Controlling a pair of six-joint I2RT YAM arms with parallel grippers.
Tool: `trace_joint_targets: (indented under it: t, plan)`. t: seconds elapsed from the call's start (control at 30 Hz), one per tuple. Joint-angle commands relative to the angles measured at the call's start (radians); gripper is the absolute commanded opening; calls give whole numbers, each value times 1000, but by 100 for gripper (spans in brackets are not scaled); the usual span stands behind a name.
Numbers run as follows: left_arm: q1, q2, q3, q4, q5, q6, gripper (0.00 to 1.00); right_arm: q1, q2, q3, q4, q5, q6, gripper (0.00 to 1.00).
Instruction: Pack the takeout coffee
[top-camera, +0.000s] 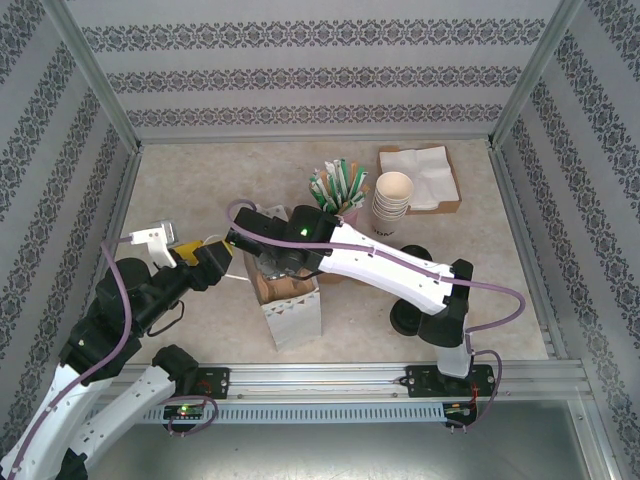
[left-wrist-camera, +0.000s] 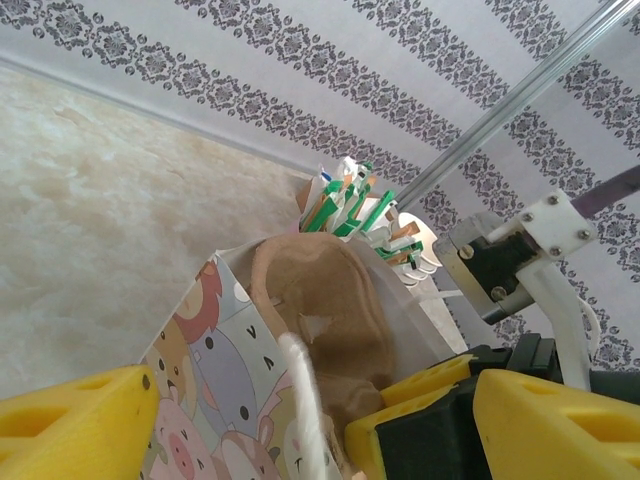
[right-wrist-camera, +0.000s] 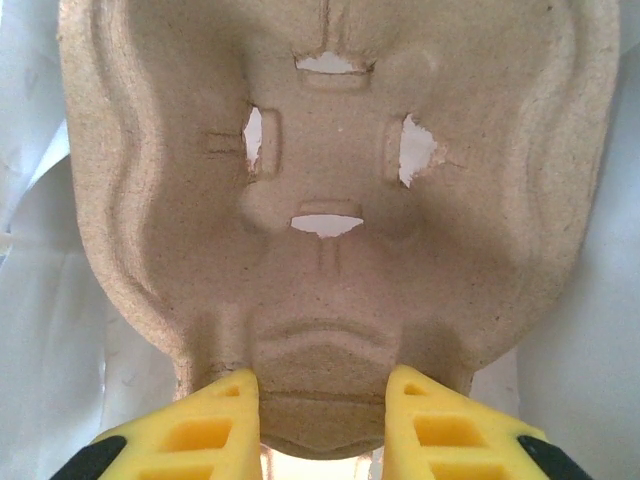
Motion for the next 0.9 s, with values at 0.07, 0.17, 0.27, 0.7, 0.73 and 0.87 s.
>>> trace_joint_targets:
  t: [0.07,0.17,0.27,0.7,0.73,0.87]
  plan:
    - [-12,21,-4,18,-18,31,82,6,1,27,-60,-27,-15,27]
    - [-13,26,-12,28,-19,29,80,11,0,32,-88,-24,-13,26]
    - [-11,33,-14,28,-15,29,77,15,-4,28,-110,-11,-5,26]
    - [-11,53,-24,6,-33,19,43,39,-42,14,-112,36,-10,26]
    - [-12,55,-23,3,-35,20,40,40,-49,5,-107,35,-10,26]
    - [-11,63,-12,-21,-45,24,32,38,-77,-21,-81,40,-12,26]
